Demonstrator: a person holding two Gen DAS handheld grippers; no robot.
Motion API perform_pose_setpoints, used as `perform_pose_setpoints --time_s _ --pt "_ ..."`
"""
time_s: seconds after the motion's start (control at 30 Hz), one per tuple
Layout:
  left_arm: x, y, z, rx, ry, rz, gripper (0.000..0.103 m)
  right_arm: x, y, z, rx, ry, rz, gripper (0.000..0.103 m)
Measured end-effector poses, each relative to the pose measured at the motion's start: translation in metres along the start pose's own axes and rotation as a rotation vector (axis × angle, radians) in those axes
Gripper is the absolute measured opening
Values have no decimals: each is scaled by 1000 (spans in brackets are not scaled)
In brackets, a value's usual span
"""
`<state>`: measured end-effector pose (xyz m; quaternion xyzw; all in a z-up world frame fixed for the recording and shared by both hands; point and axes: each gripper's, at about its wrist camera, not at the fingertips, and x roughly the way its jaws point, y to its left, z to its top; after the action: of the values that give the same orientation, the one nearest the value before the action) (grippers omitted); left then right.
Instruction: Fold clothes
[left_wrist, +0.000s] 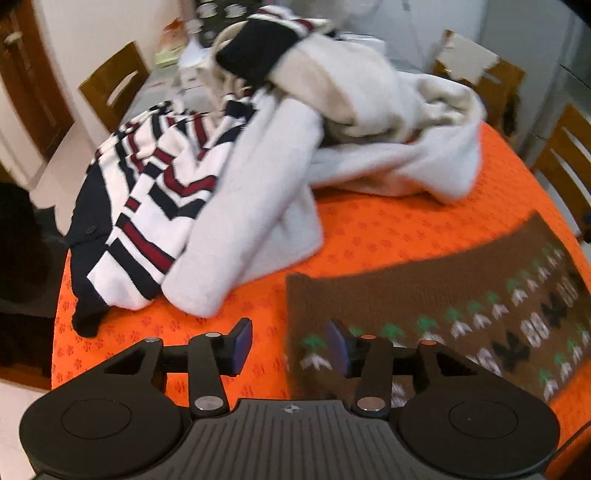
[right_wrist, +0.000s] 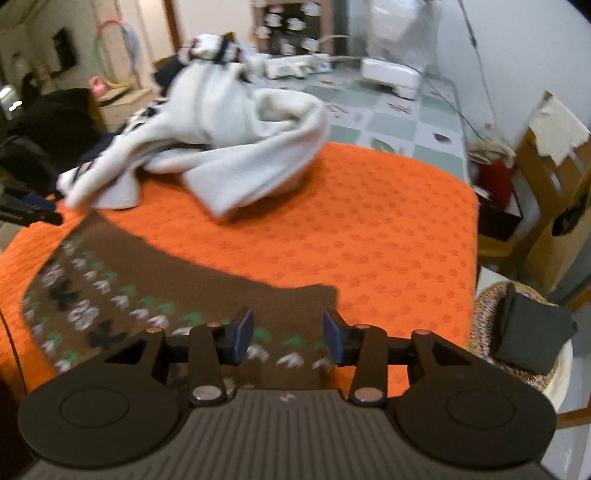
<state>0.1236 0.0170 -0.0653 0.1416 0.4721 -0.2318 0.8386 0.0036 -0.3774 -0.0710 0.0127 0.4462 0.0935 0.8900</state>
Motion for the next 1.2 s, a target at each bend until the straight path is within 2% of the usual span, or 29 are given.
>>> perform_pose_setpoints --time_s 0.1,0.23,0.47,0.63,0.87,0.97,1.0,1.07,1.13,1.2 --pt "-10 -12 -16 70 3 -33 50 -13 15 -13 -53 -1 53 48" --pt "-20 -34 -39 194 1 -73 59 -19 38 -38 -125 37 110 49" --pt "-26 -74 -76 420 18 -159 60 -17 82 -84 -289 83 111 51" --pt "-14 -93 -96 544 41 -125 60 -17 102 -102 -370 84 107 61" --pt "6 -99 -109 606 43 -53 58 3 123 -118 -587 124 10 61" --pt "4 -96 -108 593 20 -49 48 9 124 -124 -660 122 -30 60" --pt "2 -95 -107 588 11 -48 39 10 123 -126 -678 120 -42 60" --pt "0 -93 -106 577 -5 -46 29 13 120 -127 -694 123 -59 53" --pt "-4 -92 -103 565 -24 -43 19 12 116 -125 -686 117 -58 33" --pt "-14 -89 -95 547 -53 -40 18 7 115 -120 -682 99 -57 19"
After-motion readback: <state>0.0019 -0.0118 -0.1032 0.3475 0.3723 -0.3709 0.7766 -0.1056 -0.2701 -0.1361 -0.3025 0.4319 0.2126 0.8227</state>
